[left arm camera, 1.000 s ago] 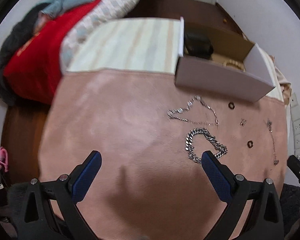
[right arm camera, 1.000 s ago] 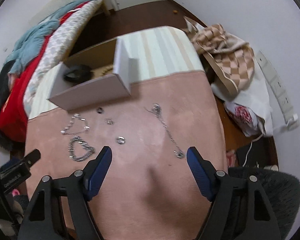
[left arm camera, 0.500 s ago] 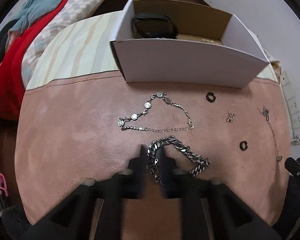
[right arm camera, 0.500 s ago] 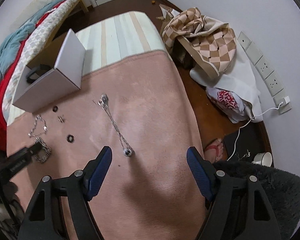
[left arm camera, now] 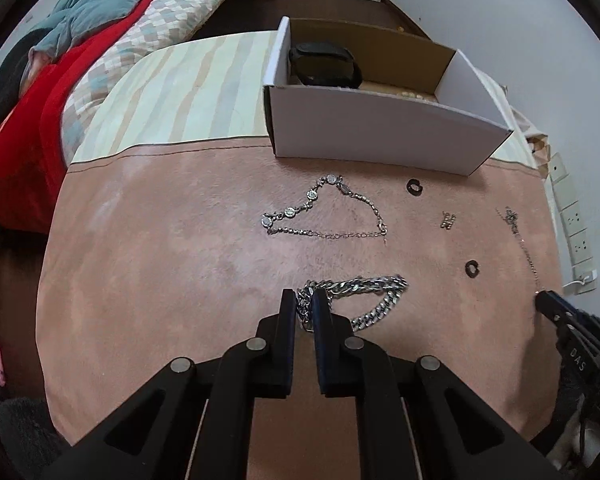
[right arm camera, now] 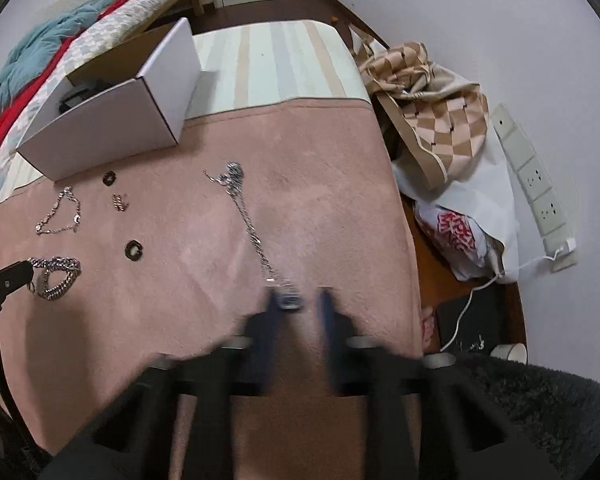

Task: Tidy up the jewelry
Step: 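Grasp the chunky silver heart chain with the left tool while the right tool grasps the pendant necklace, then carry the heart chain into the box with the left tool while the right tool releases the necklace there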

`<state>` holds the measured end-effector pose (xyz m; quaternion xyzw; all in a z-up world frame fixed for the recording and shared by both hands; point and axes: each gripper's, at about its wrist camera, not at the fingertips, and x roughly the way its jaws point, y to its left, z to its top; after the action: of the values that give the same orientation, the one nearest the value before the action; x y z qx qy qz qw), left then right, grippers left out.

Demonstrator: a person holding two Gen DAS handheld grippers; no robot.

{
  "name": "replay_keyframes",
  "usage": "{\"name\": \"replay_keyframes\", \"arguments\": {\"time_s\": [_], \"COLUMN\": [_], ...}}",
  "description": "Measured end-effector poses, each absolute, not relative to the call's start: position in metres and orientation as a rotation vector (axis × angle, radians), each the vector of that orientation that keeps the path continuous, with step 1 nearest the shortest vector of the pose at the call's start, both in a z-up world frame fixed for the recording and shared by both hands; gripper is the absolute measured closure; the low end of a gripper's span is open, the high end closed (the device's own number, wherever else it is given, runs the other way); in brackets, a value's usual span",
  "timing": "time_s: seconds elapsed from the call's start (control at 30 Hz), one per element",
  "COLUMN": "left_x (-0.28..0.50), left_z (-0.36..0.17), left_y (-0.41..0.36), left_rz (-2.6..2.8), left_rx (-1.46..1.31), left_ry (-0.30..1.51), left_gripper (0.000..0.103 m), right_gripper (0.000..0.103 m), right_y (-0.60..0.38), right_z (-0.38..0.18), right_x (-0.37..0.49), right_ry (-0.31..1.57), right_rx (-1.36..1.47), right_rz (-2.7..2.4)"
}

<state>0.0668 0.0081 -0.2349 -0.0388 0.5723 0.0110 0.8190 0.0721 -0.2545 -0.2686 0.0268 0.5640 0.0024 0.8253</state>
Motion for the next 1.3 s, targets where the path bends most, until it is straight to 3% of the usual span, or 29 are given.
{"name": "replay_keyframes", "arguments": {"time_s": [0.33, 0.97, 1.1, 1.3], "left_x": [0.067, 0.156, 0.188, 0.229], "left_z": [-0.191, -0.079, -0.085, -0.134], "left_y": [0.017, 0.020, 0.027, 0.038], "left_rz": [-0.040, -0.173, -0.173, -0.164], "left_rx": [-0.149, -0.166, -0.184, -0.243], "left_ry": [1.161, 0.986, 1.013, 1.144], "left_gripper": [0.097, 0.097, 0.097, 0.097], "right_gripper": [0.093, 0.093, 0.093, 0.093], "right_y": [-0.258, -0.214, -0.197, -0.173], "right_z": [-0.210, -0.048, -0.039, -0.077], "right_x": [0.063, 0.122, 0.162, 0.231], "right_ry": [1.101, 0.873, 0.860, 0.971], "right_rx": [0.231, 0.175, 0.162, 0.143], "right_rz": [0.127, 0.398, 0.415, 0.416]}}
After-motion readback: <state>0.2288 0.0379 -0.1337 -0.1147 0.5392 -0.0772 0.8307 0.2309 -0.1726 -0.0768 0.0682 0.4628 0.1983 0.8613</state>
